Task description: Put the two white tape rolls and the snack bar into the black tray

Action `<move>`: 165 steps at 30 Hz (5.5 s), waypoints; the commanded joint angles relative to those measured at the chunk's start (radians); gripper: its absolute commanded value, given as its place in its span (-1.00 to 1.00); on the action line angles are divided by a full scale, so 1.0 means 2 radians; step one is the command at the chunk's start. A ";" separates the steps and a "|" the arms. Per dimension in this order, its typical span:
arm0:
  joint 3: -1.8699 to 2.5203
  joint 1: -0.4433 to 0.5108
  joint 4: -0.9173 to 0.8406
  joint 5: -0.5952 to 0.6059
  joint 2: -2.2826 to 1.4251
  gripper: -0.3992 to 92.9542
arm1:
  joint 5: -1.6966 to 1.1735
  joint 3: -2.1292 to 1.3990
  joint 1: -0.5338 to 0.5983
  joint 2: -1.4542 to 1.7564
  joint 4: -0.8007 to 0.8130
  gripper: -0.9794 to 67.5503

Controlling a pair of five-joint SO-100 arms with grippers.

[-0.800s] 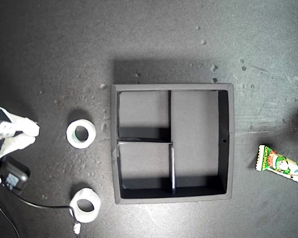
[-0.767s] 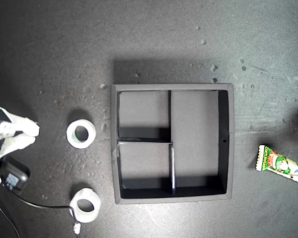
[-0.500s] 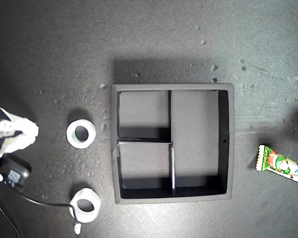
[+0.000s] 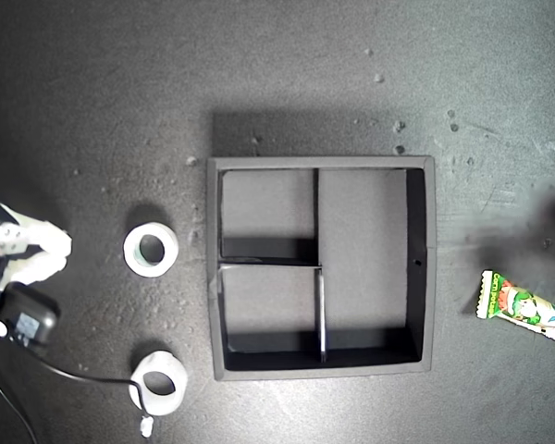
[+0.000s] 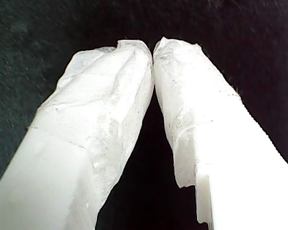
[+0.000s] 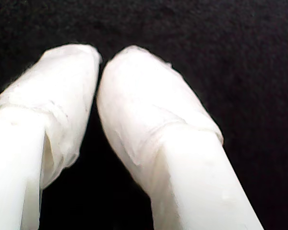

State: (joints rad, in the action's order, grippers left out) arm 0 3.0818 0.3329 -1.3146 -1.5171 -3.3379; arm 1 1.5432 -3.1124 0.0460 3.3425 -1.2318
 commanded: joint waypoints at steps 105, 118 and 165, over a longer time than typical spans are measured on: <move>-0.512 0.007 0.201 0.050 0.736 -0.53 | -0.207 0.041 -0.028 0.003 0.243 -0.36; -0.523 0.009 0.202 0.059 0.750 -0.55 | -0.207 0.041 -0.024 0.003 0.236 -0.39; -0.566 -0.168 0.058 0.179 0.486 -0.99 | 0.224 0.611 0.237 -0.624 -0.018 -0.03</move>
State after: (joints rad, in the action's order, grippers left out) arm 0 2.1000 0.0015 -1.1582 -1.2011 -2.3961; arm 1 1.7058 -1.8438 0.4510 2.0970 -1.2349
